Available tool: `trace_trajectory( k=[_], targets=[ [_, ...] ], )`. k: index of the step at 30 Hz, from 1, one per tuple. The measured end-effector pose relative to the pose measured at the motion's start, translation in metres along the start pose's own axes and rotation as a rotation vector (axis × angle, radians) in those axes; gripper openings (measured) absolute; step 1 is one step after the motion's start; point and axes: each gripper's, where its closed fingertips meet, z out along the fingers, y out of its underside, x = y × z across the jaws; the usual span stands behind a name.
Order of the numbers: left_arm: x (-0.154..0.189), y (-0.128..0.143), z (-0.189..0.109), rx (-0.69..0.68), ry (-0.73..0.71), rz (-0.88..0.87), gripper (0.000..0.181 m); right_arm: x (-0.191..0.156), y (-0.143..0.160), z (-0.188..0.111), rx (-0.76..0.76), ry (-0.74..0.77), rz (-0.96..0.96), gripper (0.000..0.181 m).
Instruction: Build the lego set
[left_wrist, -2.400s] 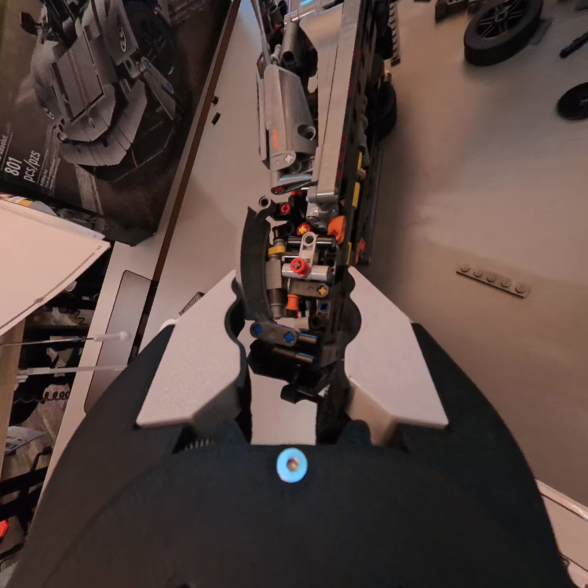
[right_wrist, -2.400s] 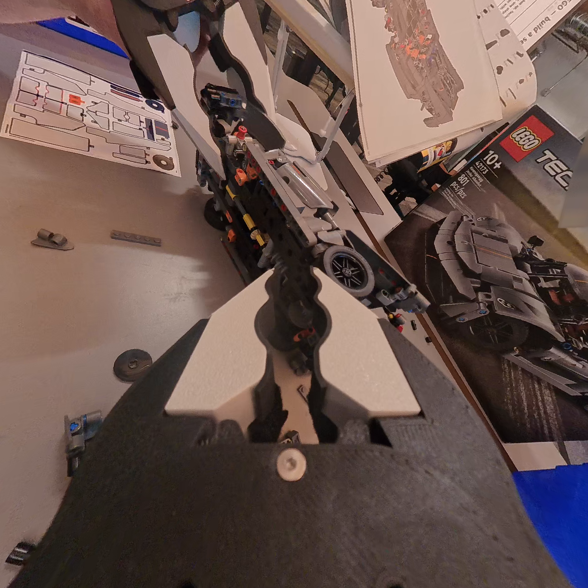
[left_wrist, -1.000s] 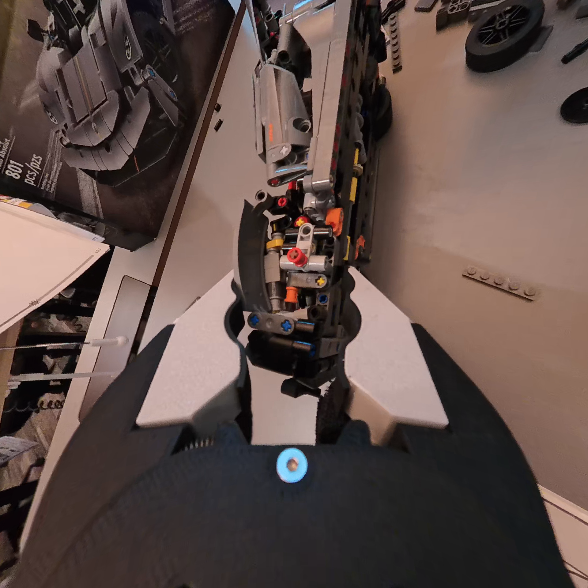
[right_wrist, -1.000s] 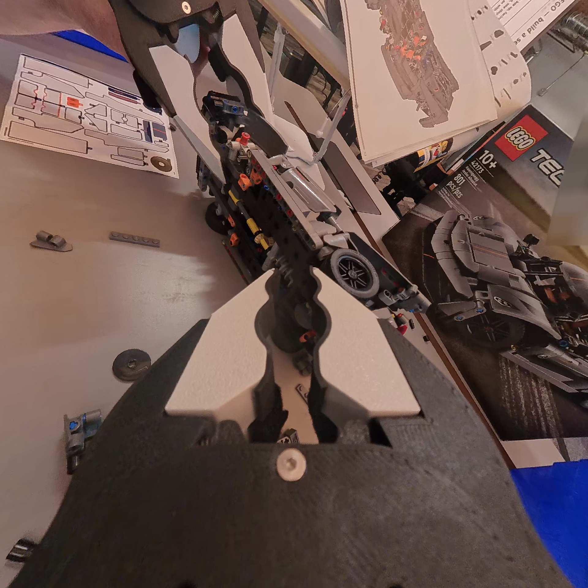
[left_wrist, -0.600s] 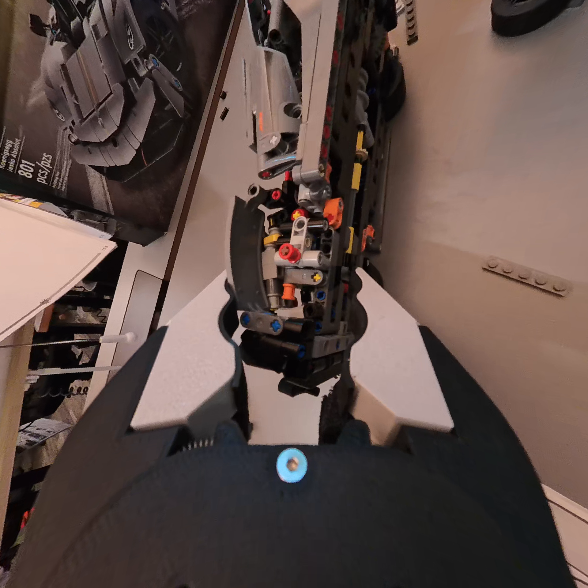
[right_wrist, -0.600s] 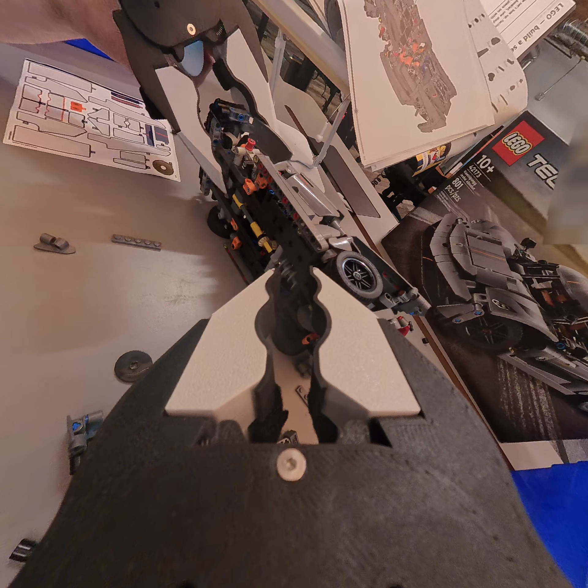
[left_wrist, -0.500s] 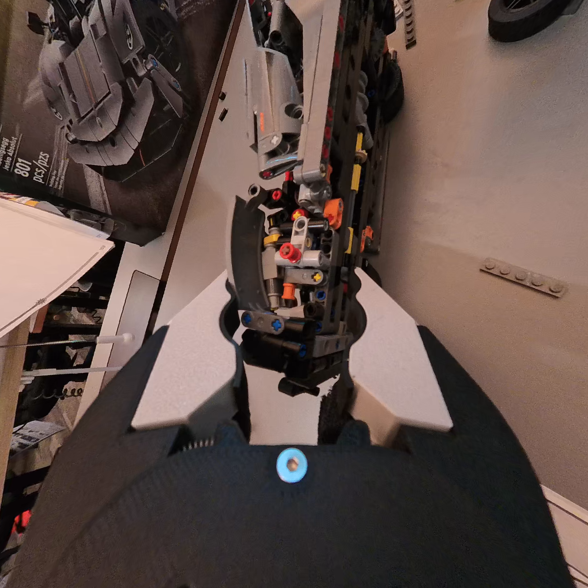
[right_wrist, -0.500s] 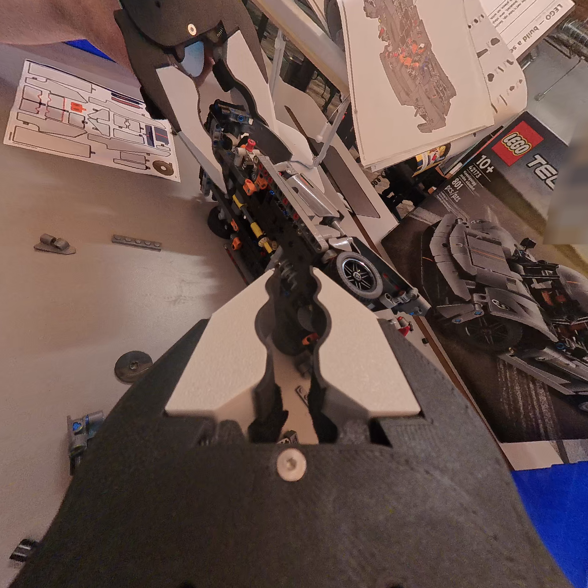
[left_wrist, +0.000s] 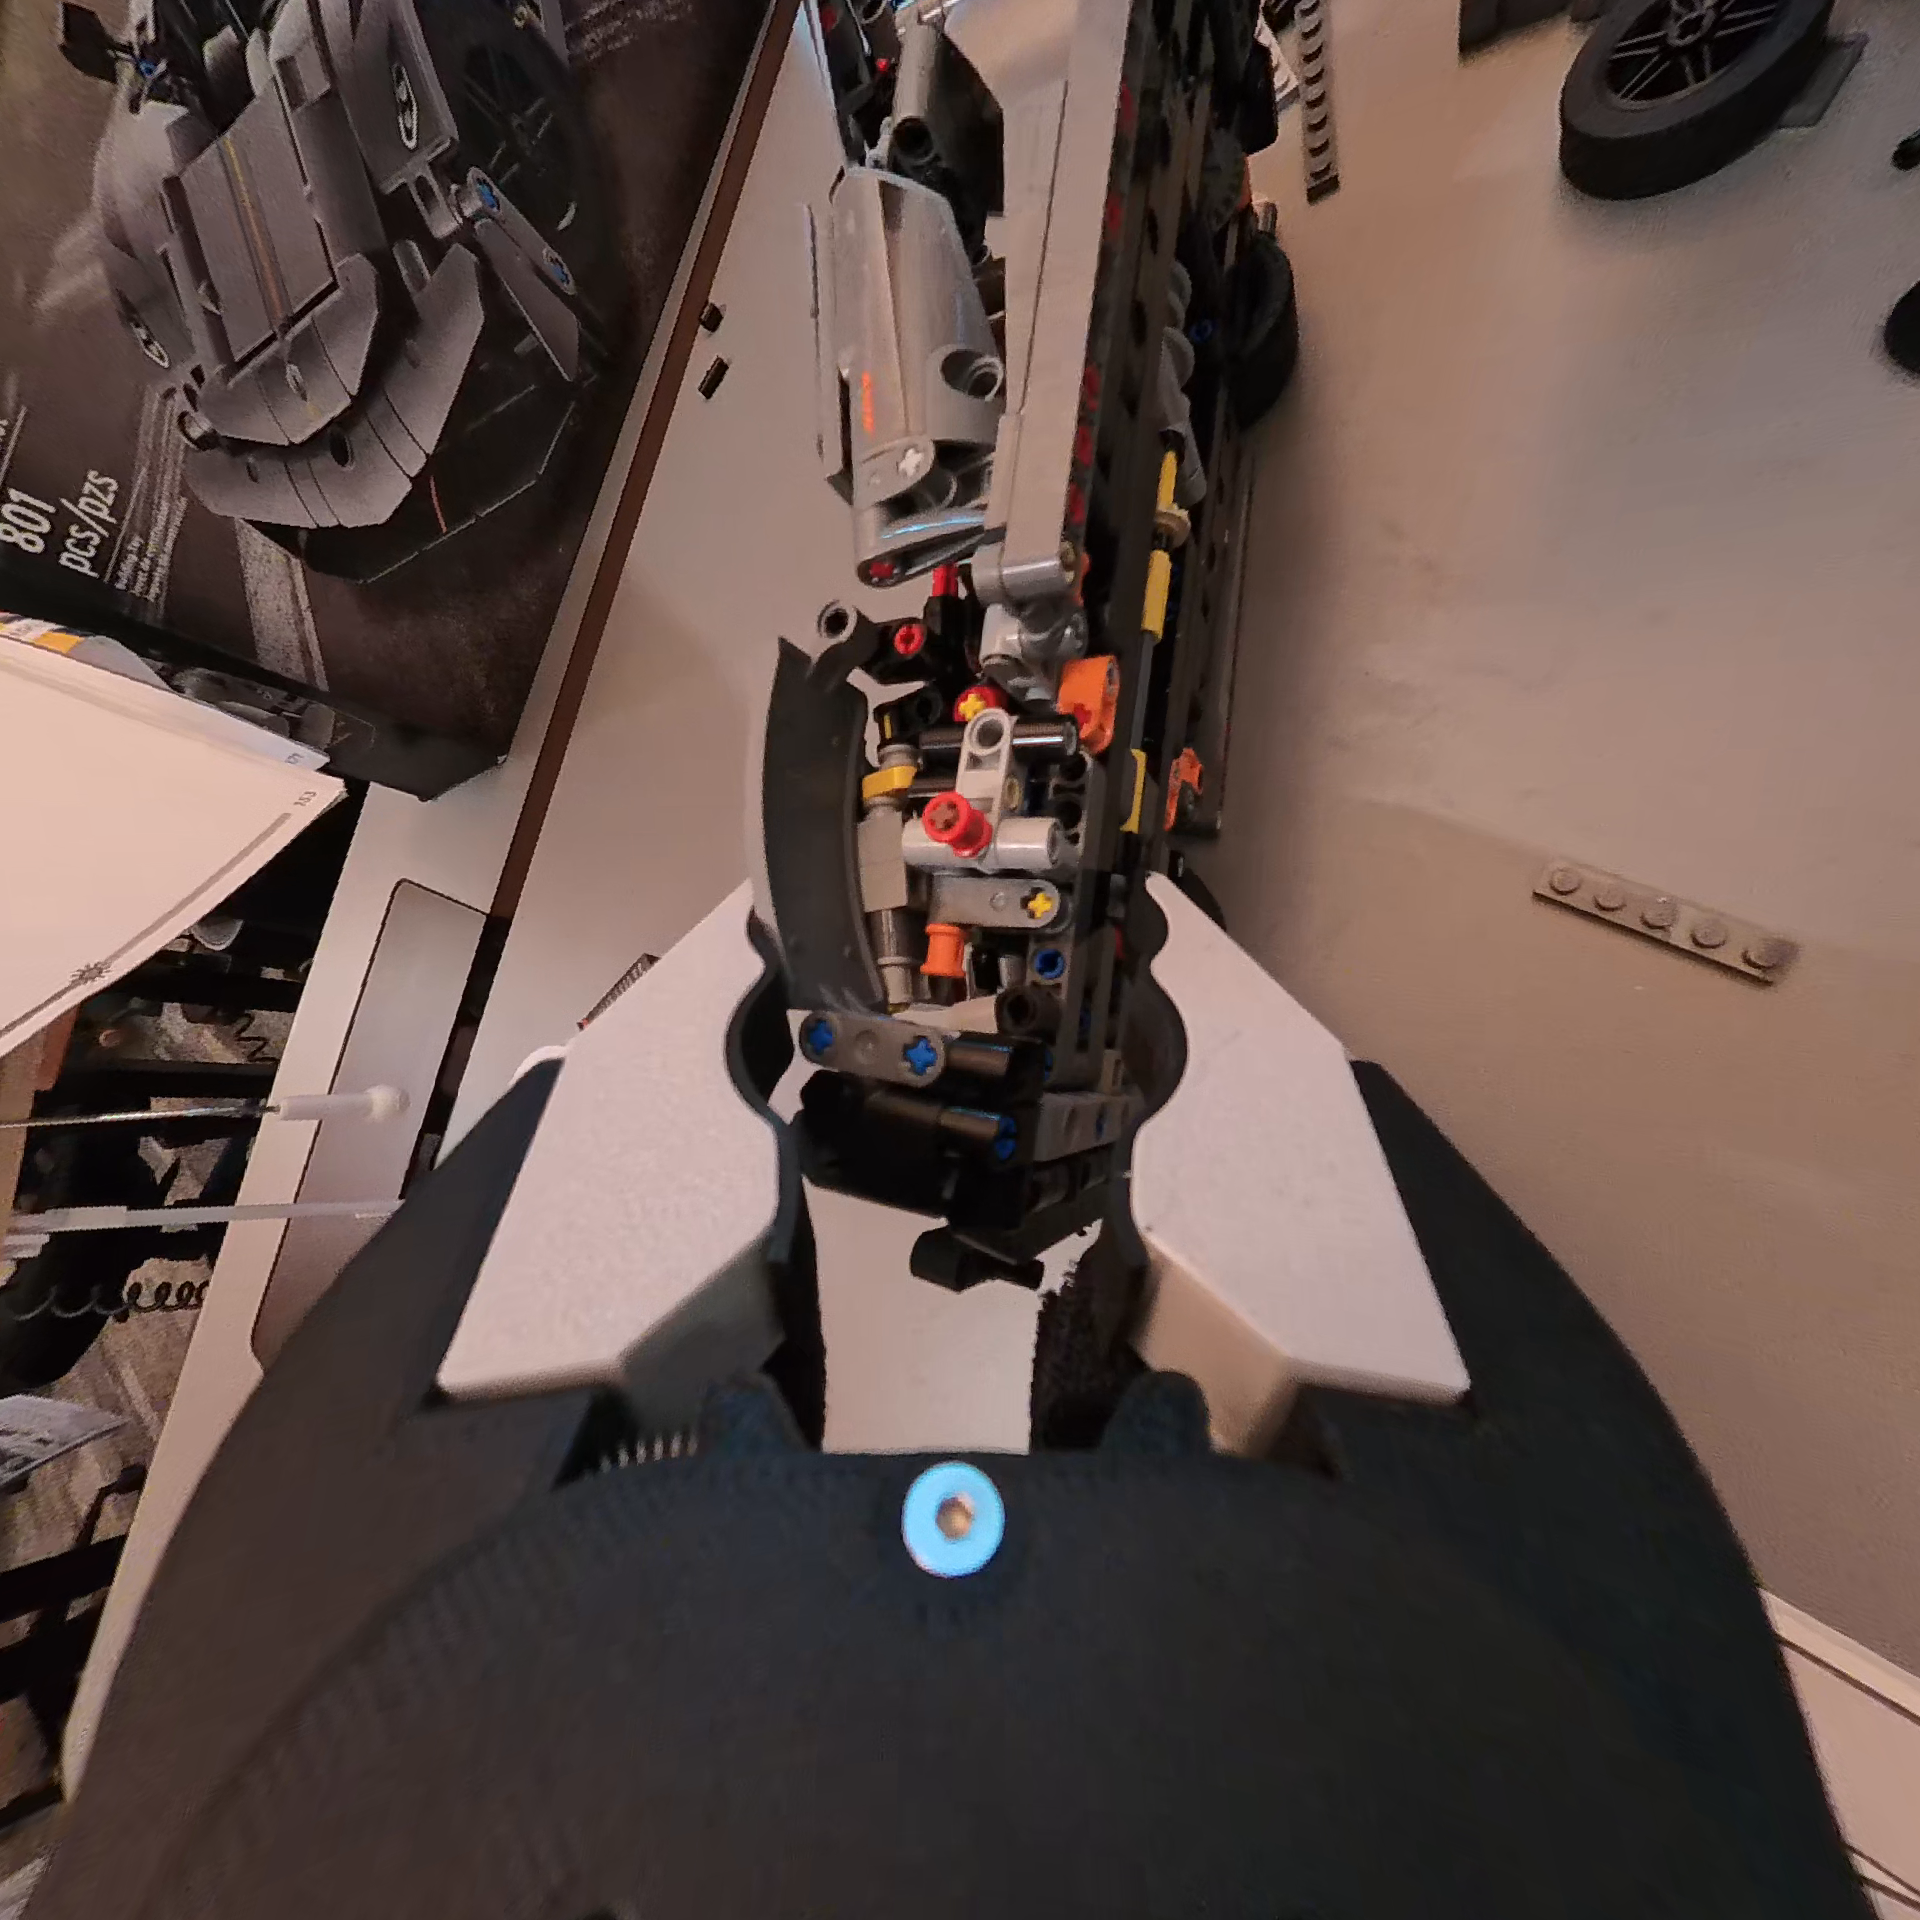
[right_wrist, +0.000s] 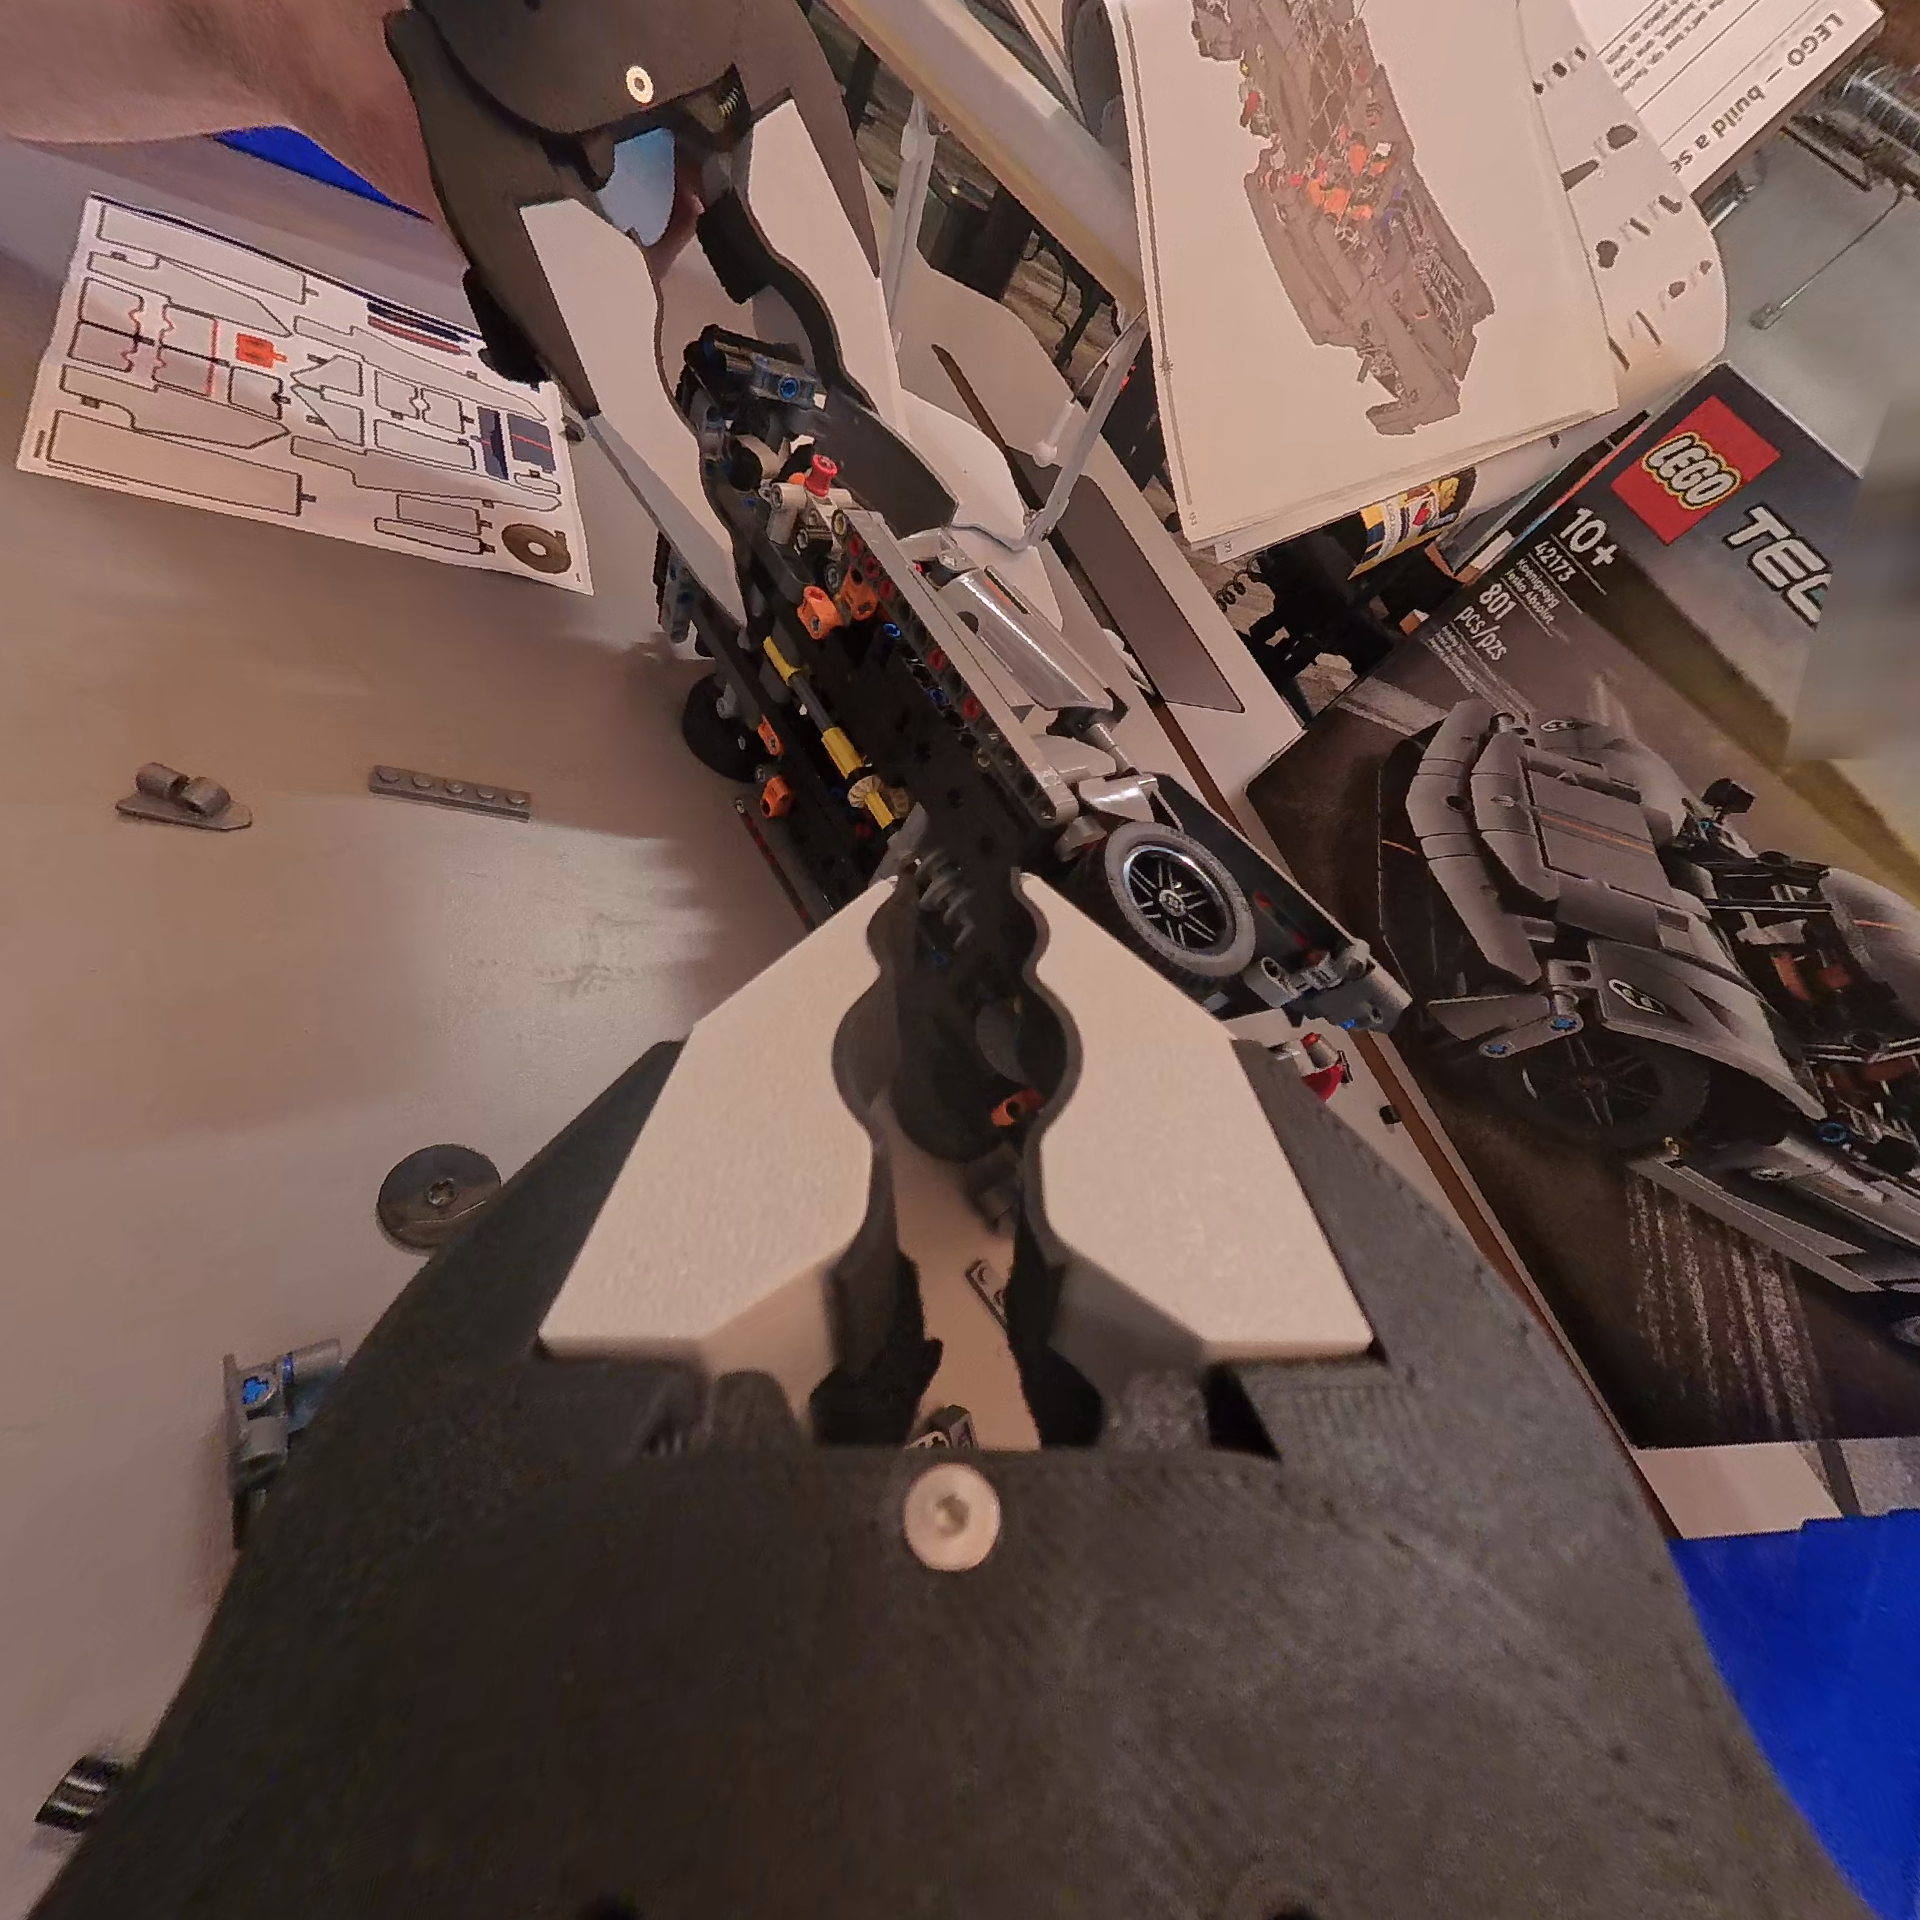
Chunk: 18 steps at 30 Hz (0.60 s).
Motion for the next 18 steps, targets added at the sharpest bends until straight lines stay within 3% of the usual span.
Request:
trace_trajectory(
  k=[11, 18],
  targets=[
    [0.0009, -0.0019, -0.0014, 0.015, 0.017, -0.018, 0.058, -0.0014, 0.0022, 0.0022, -0.007, -0.005, 0.000, 0.015],
    [0.0001, 0.0019, 0.0039, -0.010, -0.021, 0.023, 0.078, 0.0033, 0.0018, 0.0000, -0.004, 0.009, 0.002, 0.015]
  ],
)
